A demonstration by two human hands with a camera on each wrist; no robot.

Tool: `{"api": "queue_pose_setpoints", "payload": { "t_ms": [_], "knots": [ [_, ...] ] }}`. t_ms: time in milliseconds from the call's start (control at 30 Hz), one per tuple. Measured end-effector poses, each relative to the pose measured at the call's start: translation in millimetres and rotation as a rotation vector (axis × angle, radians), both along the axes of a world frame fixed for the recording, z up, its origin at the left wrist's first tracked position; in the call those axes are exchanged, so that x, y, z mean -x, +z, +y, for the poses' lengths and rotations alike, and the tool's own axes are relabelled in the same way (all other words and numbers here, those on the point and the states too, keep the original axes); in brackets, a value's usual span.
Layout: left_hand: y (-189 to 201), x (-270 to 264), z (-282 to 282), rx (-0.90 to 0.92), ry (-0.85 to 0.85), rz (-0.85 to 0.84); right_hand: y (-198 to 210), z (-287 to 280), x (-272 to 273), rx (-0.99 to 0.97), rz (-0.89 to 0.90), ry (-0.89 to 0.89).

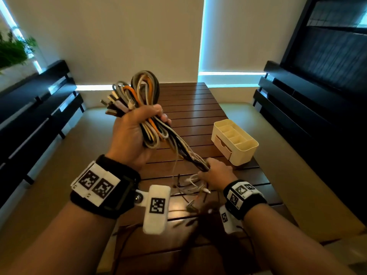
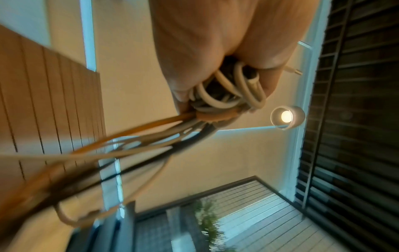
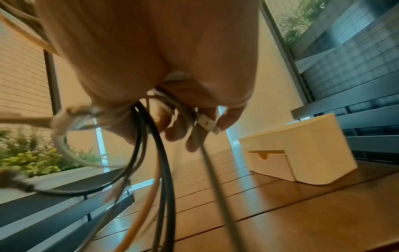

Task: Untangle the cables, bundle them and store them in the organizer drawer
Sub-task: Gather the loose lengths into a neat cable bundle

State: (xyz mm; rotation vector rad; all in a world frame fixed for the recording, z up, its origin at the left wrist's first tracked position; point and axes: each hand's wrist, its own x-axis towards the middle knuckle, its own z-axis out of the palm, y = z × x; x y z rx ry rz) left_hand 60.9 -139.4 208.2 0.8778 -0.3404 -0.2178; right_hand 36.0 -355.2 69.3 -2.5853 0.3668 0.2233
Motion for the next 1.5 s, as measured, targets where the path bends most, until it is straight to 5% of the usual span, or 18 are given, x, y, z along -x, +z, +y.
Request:
{"api": "queue_pose_setpoints", "payload": {
  "t_ms": [300,467,667,800,867,1133,1267,1367,1500],
  "knots": [
    [2.0,-10.3,16.9,0.066,0.079,0.000,-25.2,-36.1,2.9,-0.023,0.018,-0.200],
    [-12.0,-14.5,7.3,0.017,0.099,0.059,-38.8,-38.7,6.2,0.088,0.134,-0.169],
    [-17.6,-25.1,18.0,-0.010,0.175,0.080,-43.3,-59.3,2.4,-0.387,0.021,-0.317],
    [-22.0,-29.0,18.9,-0.054,0.195,0.070,-47.9,-53.2,-1.3,-0.001,-0.202,-0.287],
    [-24.5,-27.6,14.7,-0.061,0.181,0.073,-45.0,-44.5,-5.2,-0.017,-0.261,-0.222],
    [-12.1,-33.9,24.9,-0.001,0.200,0.043,-53.9,-49.6,-0.2,0.156,0.193,-0.244],
    [-21.8,-35.1,14.2,-0.066,0.224,0.091,-35.1,-33.5,-4.5,-0.115,0.225,-0.192],
    [-26.8,-37.8,9.5,-0.089,0.266,0.134,2.2,-20.6,-0.2,-0.111,0.356,-0.021],
    [-31.1,-41.9,10.5,-0.127,0.295,0.158,43.0,-13.6,10.0,-0.134,0.118,0.000]
  ]
}}
